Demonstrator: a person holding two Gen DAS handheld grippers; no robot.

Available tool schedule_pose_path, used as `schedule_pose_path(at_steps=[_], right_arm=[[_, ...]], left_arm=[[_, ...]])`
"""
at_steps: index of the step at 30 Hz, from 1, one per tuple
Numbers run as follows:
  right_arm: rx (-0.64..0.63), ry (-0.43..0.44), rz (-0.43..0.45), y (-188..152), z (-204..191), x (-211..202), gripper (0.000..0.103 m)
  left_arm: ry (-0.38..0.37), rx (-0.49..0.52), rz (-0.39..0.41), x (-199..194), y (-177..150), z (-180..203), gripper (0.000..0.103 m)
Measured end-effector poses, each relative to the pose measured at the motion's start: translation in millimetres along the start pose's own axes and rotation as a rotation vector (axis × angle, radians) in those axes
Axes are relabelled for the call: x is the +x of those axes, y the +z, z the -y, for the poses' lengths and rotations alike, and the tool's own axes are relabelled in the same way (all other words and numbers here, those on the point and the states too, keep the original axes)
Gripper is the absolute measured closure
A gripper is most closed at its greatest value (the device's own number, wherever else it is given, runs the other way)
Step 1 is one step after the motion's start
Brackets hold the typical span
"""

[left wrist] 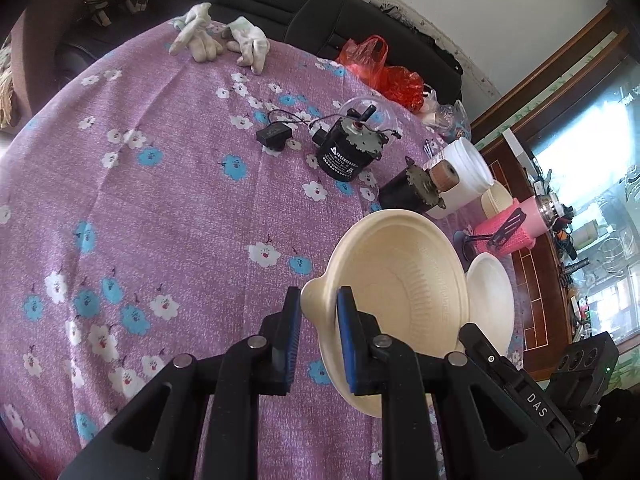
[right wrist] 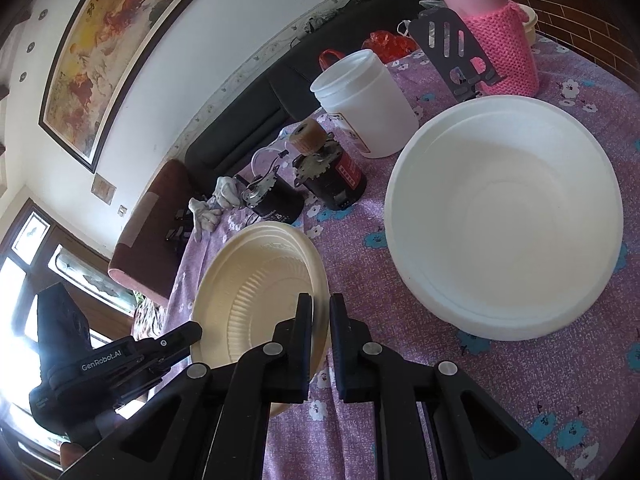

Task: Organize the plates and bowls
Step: 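Lift the beige bowl and carry it toward the red plate stack, then lower the beige bowl onto the stacked bowls and open both tools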

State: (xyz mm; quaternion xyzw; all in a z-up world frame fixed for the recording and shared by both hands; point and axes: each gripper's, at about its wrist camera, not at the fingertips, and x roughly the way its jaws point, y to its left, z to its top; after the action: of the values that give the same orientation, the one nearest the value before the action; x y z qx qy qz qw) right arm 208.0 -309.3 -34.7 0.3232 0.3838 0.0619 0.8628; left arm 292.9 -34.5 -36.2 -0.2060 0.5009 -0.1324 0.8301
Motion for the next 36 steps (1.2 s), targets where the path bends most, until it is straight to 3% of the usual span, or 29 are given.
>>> schedule_pose_path(at_steps=[8,17,27,36], right_arm=[[-0.072,0.056,-0.007,-20,-38,-23,0.093],[-0.102,0.161,-0.038,-63,-83,-42,0.093],[-0.214,0.254,-0.084,-134,-159,-61,0.093],[-0.307,0.315,-0.164,-205,-218,-54,0.093]], left_arm=[[0.001,-0.070,0.052,-51,-26,-28,0.086],[0.046,-0.110,0.147,-135,-60,-59,0.086],[0.142,-0.154,0.259,-236,-121,-112,0.085],[0.230,-0.218,0.315,-296,-167,-171,0.085]])
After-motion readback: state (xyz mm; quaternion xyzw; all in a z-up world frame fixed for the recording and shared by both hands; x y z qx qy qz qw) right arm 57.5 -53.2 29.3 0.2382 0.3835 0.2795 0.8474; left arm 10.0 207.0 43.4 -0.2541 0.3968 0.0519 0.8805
